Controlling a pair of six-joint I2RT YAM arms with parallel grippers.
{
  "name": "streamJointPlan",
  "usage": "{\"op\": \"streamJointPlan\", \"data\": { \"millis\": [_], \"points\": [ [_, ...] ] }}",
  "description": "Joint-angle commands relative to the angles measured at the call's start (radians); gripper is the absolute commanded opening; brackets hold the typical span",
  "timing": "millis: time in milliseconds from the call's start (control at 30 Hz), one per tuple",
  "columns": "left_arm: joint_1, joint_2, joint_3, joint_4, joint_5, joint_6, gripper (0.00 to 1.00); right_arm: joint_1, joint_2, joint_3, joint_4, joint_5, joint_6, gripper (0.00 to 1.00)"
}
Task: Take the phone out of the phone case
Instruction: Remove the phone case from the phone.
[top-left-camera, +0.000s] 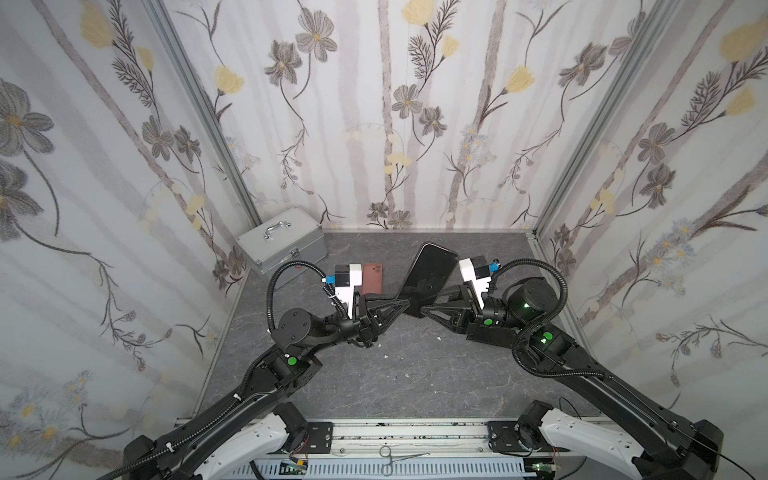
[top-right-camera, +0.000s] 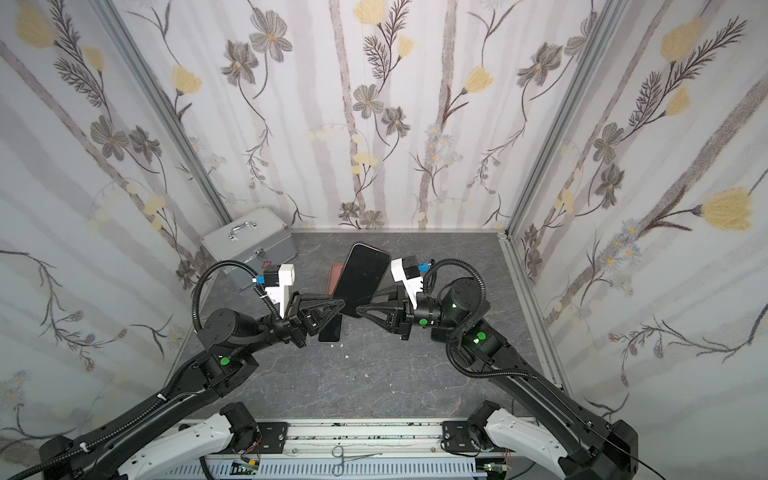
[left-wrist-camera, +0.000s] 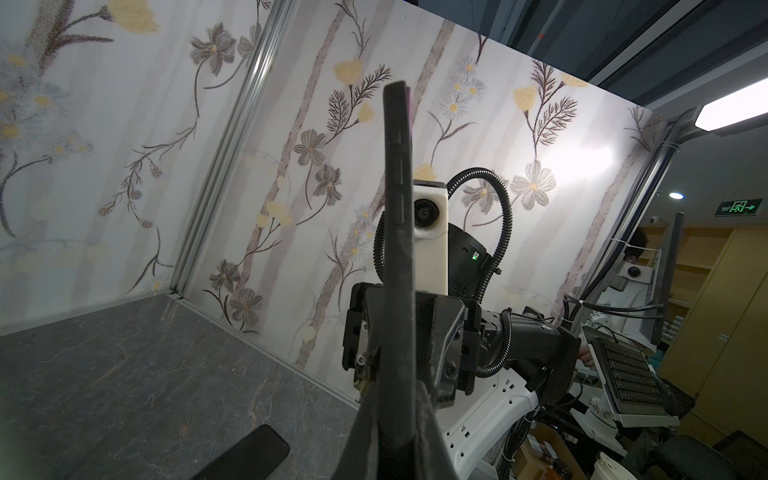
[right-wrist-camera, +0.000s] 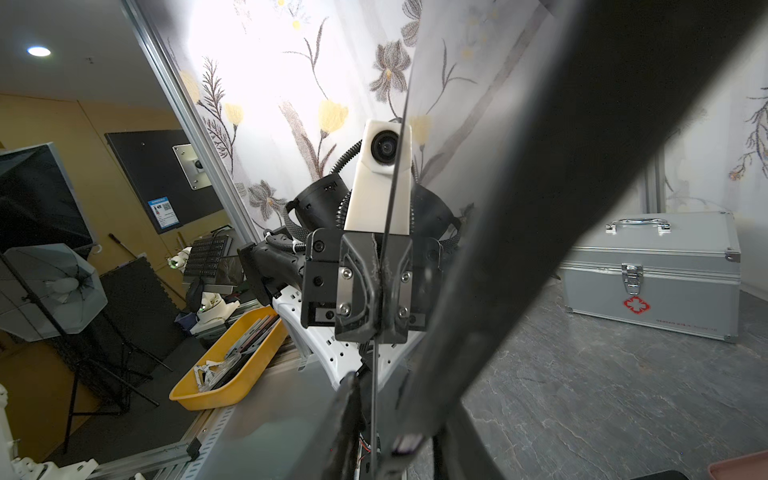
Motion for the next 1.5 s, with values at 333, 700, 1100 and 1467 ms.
{"op": "streamJointPlan", "data": {
  "millis": [333, 700, 1100, 1467],
  "points": [
    [0.000, 0.005, -0.006, 0.083, 0.029, -0.002, 0.00, 0.003, -0.005, 0.014, -0.015, 0.007, -0.013, 0.13],
    [0.002, 0.002, 0.042, -0.029, -0.045, 0.121, 0.38, -0.011, -0.057, 0.004, -0.086, 0.121, -0.072, 0.00],
    [0.000, 0.028, 0.306, -0.402, -0.245, 0.582, 0.71, -0.070, -0.132, 0.058, -0.423, 0.359, -0.448, 0.00],
    [-0.105, 0.130, 0.397, -0.406, -0.403, 0.829, 0.55, -0.065, -0.100, 0.148, -0.640, 0.461, -0.589, 0.00]
  ]
}}
